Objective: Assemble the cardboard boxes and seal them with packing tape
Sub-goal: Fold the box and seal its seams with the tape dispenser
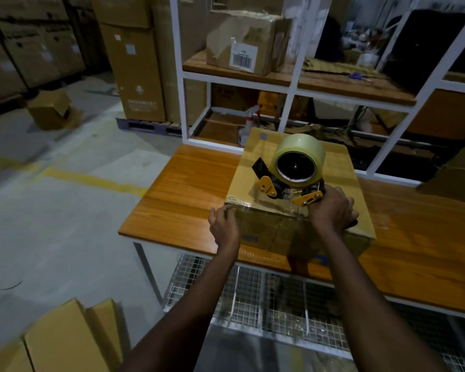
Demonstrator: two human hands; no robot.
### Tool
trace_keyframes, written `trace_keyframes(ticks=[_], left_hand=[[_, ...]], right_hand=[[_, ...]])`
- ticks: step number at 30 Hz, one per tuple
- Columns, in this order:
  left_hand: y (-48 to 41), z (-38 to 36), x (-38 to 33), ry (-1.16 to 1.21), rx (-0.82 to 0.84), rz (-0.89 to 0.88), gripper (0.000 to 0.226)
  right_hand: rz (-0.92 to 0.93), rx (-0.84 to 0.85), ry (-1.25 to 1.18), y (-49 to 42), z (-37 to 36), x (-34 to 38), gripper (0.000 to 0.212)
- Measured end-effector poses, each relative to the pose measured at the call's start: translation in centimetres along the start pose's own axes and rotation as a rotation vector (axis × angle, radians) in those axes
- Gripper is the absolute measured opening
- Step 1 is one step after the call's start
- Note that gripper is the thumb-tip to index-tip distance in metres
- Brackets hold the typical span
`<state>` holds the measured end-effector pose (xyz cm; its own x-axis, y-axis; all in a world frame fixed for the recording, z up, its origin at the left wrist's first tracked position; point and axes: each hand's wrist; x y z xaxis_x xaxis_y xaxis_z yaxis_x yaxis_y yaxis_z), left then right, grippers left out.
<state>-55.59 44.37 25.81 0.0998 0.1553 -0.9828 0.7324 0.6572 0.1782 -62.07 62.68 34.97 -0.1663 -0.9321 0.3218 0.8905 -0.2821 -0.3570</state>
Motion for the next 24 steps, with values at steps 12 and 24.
trace_keyframes(ticks=[12, 24], left_hand=[[-2.4, 0.3, -2.0, 0.0, -0.096, 0.049, 0.026], [-5.2, 4.3, -2.3, -0.754, 0.133, -0.73, 0.05]], right_hand=[[0.005, 0.003, -0.004, 0.1, 0.4, -0.4, 0.009], [-0.043, -0.044, -0.009, -0.2, 1.2, -1.4, 0.009]])
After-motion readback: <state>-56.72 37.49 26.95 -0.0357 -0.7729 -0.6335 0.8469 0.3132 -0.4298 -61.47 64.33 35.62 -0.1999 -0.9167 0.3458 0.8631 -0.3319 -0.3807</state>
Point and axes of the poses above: each hand's wrist, its own y-axis away from the middle knuckle, its own z-axis out of the back of the hand, x = y × z, and after that the axes turned 9 degrees about y, right-handed
